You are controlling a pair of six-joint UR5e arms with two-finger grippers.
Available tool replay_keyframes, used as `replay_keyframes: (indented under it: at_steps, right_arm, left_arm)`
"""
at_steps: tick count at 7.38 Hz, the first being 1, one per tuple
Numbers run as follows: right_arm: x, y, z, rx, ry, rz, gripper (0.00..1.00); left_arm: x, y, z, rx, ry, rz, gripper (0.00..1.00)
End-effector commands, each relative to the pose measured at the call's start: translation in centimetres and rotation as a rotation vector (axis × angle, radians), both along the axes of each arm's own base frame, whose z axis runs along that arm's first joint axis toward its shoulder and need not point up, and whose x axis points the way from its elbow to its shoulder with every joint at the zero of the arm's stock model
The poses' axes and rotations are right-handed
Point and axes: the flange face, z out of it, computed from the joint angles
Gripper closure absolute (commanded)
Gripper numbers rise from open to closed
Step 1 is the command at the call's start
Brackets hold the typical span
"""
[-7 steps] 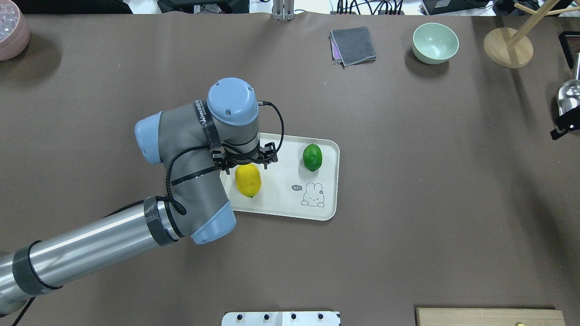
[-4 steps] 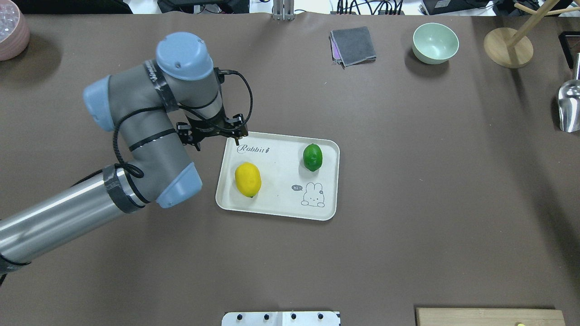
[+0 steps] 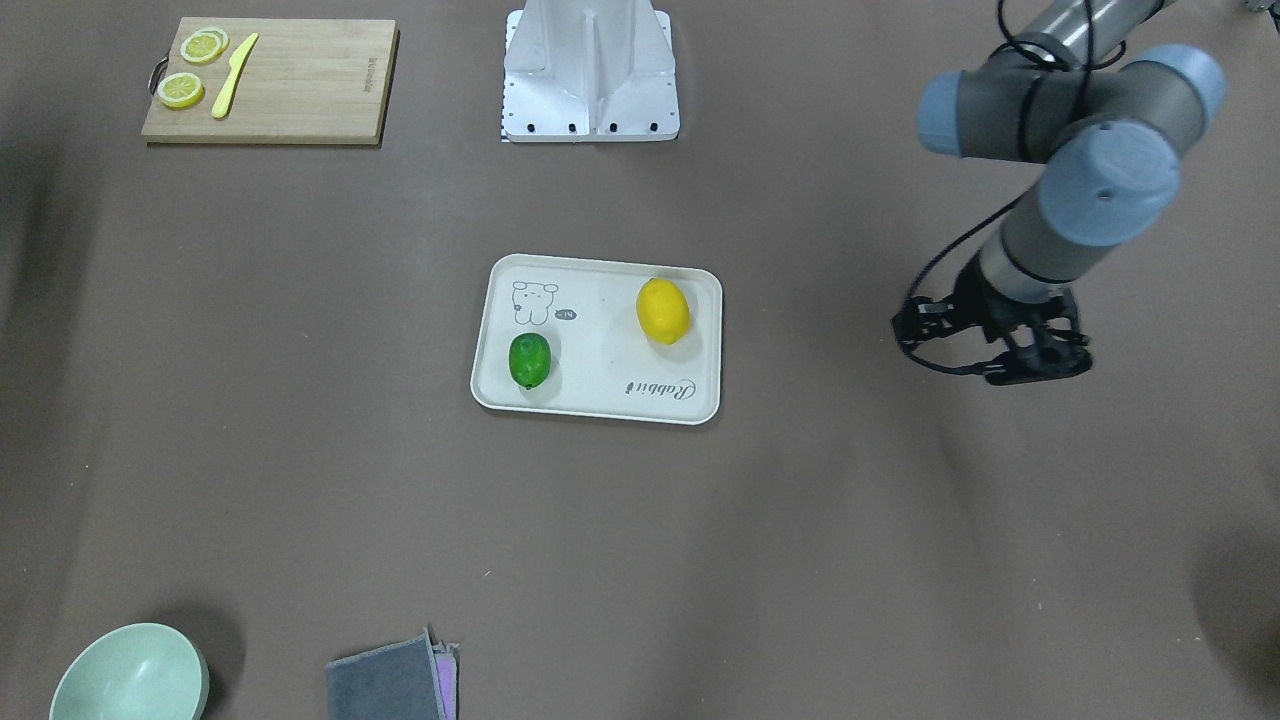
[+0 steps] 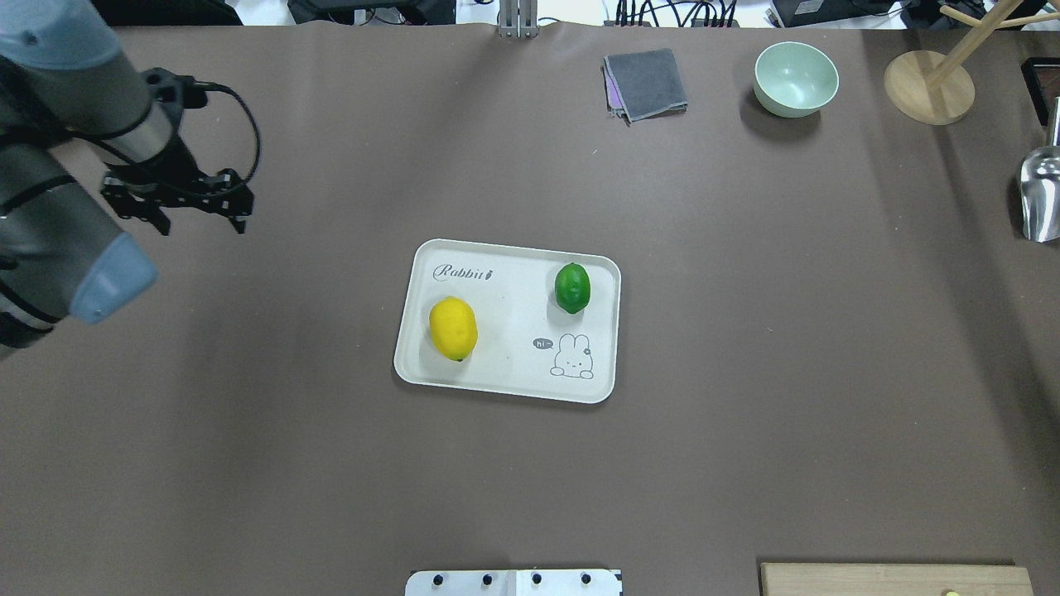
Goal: Place all lemons on tray
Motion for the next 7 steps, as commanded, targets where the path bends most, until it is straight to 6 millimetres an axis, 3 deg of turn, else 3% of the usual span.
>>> replay_keyframes:
  at_steps: [1, 3, 4, 6, 7]
  right_arm:
    - [0.4, 0.1, -0.3, -0.027, -0.004, 0.007, 0.01]
    - [0.4, 0.2, -0.9, -0.047, -0.002, 0.007, 0.01]
    - [0.4, 0.3, -0.7, -0.05, -0.003, 0.007, 0.01]
    - [0.4, 0.5, -0.2, -0.054, -0.004, 0.005, 0.01]
    - [0.4, 0.4, -0.1, -0.055, -0.004, 0.005, 0.01]
  left_arm:
    - [-12.2, 0.9, 9.8, 0.027, -0.014, 0.048, 0.02]
    - [-19.9, 2.9, 16.4, 0.019, -0.017, 0.063, 0.02]
    - [-22.3, 2.7, 17.7, 0.023, -0.012, 0.057, 0.02]
    - [-23.6, 2.9, 15.3, 0.026, 0.084, 0.025, 0.02]
    - [-24.9, 4.6, 16.5, 0.024, 0.088, 0.018, 0.02]
